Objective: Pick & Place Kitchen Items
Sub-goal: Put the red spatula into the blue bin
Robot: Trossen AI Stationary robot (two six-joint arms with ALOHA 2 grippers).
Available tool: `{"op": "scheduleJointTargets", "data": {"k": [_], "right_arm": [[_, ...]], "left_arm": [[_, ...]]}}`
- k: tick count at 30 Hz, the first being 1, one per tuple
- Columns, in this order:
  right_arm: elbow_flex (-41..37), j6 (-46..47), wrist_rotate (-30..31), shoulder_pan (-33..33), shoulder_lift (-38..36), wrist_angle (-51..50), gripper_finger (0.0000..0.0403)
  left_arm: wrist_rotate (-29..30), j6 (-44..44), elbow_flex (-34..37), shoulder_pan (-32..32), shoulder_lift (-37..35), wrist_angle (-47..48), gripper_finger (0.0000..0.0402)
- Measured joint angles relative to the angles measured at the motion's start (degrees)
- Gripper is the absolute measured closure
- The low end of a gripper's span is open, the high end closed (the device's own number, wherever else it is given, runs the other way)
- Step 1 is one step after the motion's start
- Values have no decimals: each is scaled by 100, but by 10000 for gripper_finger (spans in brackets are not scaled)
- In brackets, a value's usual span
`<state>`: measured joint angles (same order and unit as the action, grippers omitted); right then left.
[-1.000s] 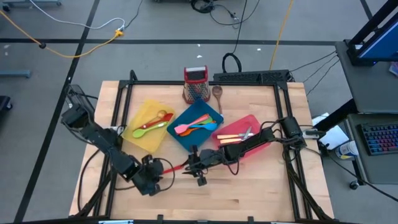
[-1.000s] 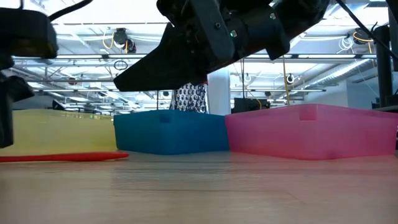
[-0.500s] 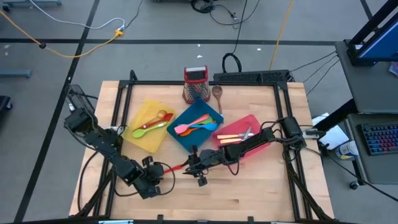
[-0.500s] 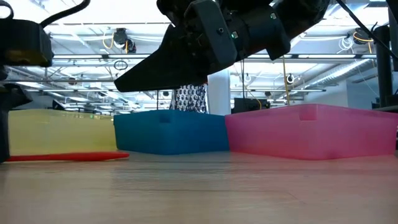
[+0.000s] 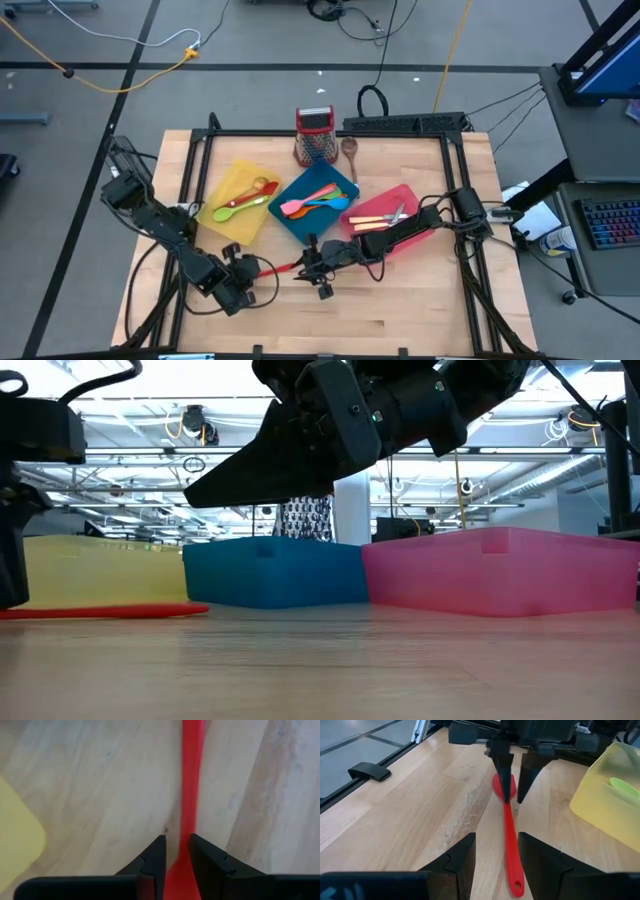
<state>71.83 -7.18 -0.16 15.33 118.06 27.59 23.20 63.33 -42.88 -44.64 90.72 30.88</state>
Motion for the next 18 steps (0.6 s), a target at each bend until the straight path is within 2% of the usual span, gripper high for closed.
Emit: {"op": "scheduleJointTargets", "data": {"k": [5,13,18], "right_arm": [[0,0,0,0,0,0,264],[-7,4,-6,0,0,-2,264],[-7,4,-2,0,0,-2,264]], "left_arm": [[-211,19,201,-6,10,-576,314],[-269,-2,405,-11,-15,-873,318],[-285,-230,530,-2,-18,-1303,380]]}}
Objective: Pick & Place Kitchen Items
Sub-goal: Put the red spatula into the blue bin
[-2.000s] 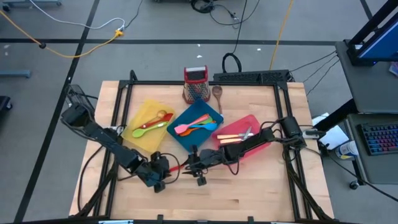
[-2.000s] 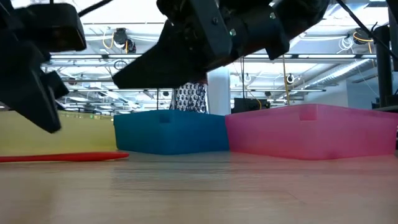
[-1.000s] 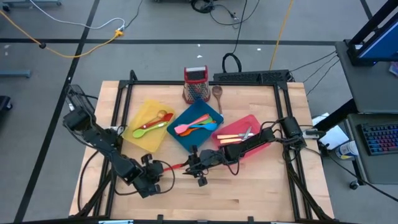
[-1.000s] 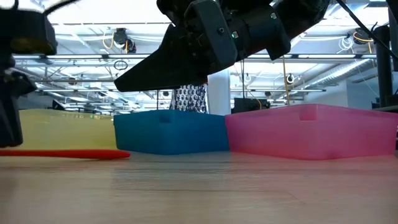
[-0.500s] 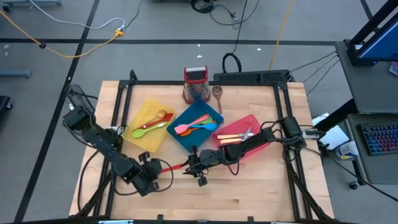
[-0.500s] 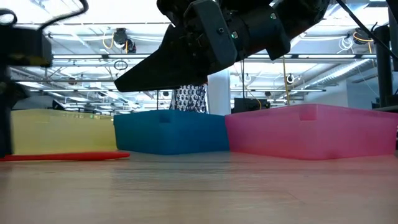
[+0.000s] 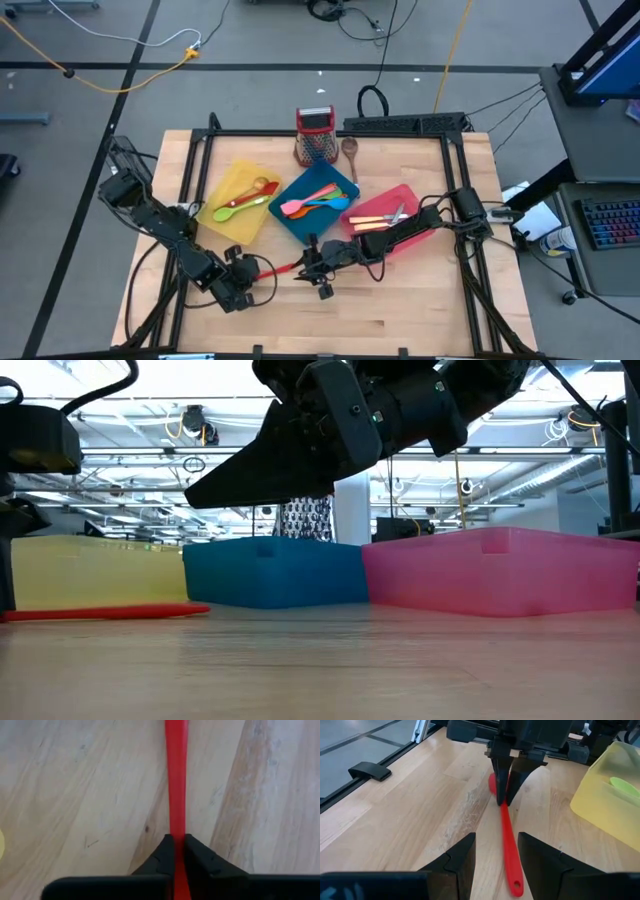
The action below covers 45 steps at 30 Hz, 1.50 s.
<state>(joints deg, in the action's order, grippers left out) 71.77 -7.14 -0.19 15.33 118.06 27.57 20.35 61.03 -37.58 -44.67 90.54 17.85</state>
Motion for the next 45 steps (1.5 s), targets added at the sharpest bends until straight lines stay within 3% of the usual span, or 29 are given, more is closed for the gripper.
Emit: {"op": "scheduleJointTargets", "data": {"k": [6,12,18,25,34,45], "right_arm": [[0,-88,-49,0,0,-147,264],[0,-89,-753,-1,0,-369,264],[-16,-107,-741,-42,-1,-559,264],[-21,311,-762,-154,-2,-1062,264],[-18,421,-688,-64,63,-1176,264],[104,476,-136,39,188,-1065,264]], "left_arm": [[142,160,11,-4,13,-280,364],[153,-185,-37,56,61,-1156,388],[329,-1085,-30,355,36,-1878,398],[179,-1361,-33,705,37,-1699,398],[-283,-1116,-32,636,31,-1647,345],[-187,-1228,-33,553,24,-1590,278]]}}
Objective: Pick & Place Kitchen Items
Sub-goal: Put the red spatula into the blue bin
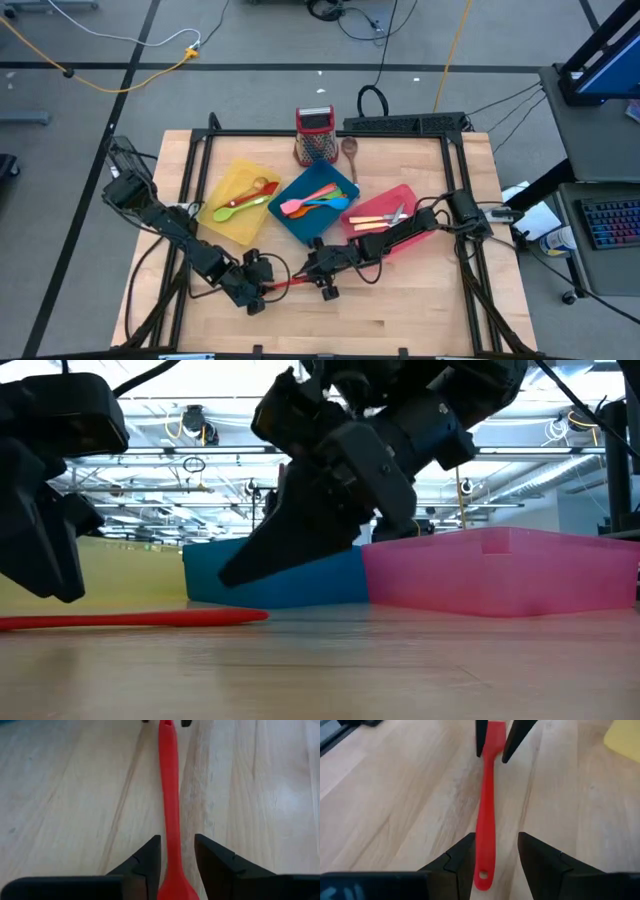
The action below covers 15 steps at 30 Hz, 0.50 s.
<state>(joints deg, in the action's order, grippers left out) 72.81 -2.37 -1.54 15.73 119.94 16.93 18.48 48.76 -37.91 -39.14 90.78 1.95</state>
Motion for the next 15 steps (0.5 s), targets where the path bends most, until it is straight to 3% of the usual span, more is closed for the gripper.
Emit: {"op": "scheduleJointTargets", "data": {"k": [10,15], "right_arm": [[44,815,16,25,402,456,264],[47,896,492,105,635,598,264]], "left_arm": [[-37,-482,0,198,0,0,277],[-37,-514,0,217,0,-1,277]]}}
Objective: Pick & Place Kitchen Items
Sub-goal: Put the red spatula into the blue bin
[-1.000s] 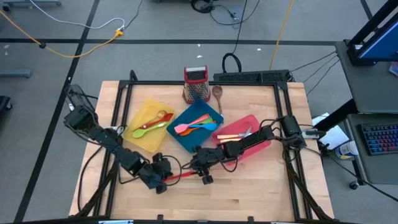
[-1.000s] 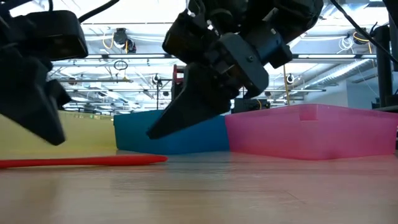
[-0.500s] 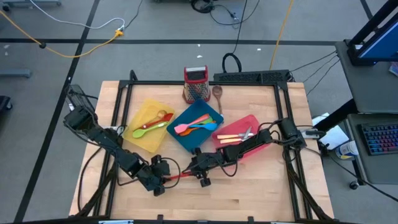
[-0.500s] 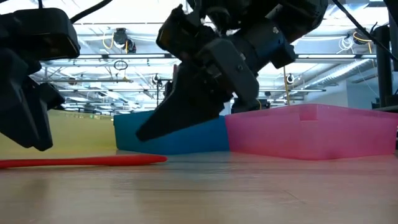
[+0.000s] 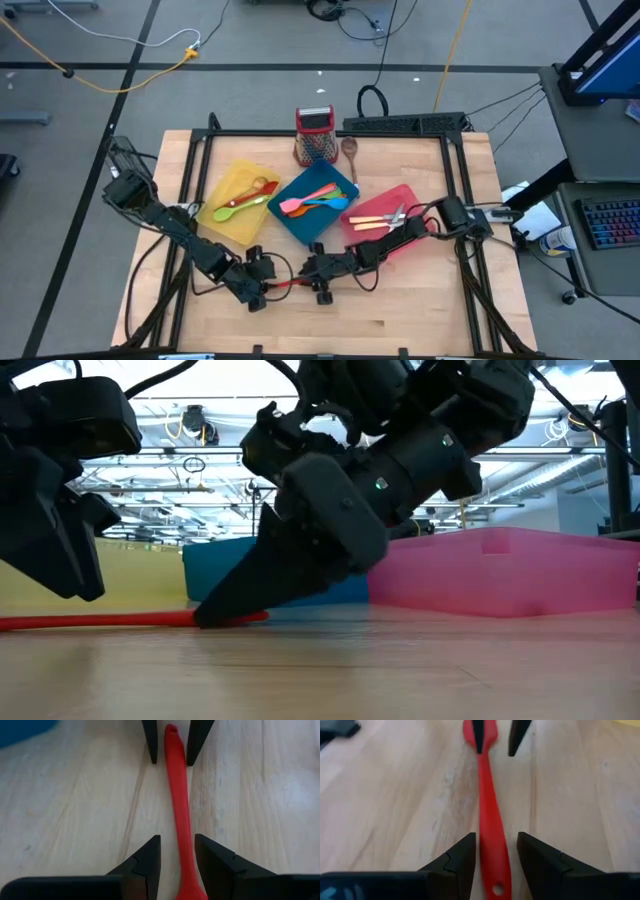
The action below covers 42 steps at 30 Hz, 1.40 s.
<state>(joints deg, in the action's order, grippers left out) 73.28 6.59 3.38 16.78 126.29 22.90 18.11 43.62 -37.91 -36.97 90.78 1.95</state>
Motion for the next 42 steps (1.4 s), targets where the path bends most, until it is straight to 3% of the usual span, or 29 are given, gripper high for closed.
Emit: {"op": "scheduleJointTargets", "data": {"k": [8,11,17,24,32,37,42], "right_arm": [[-304,219,452,135,12,35,268],[-543,209,682,294,33,163,283],[-952,461,862,504,406,1476,313],[-997,554,987,509,467,1314,345],[-1001,-95,842,503,207,1570,342],[-1015,-373,780,513,-43,1531,345],[-1025,-770,814,520,-207,1440,342]], "left_arm": [[-2,0,0,-84,-2,-7,277],[-2,25,0,-137,-2,-8,277],[-2,39,0,-219,-2,-10,277],[-7,34,0,-221,-2,-26,277],[-18,1,0,-221,-2,-49,277],[299,-316,2,-194,-3,-125,277],[-66,-394,2,-35,-4,-422,277]]}}
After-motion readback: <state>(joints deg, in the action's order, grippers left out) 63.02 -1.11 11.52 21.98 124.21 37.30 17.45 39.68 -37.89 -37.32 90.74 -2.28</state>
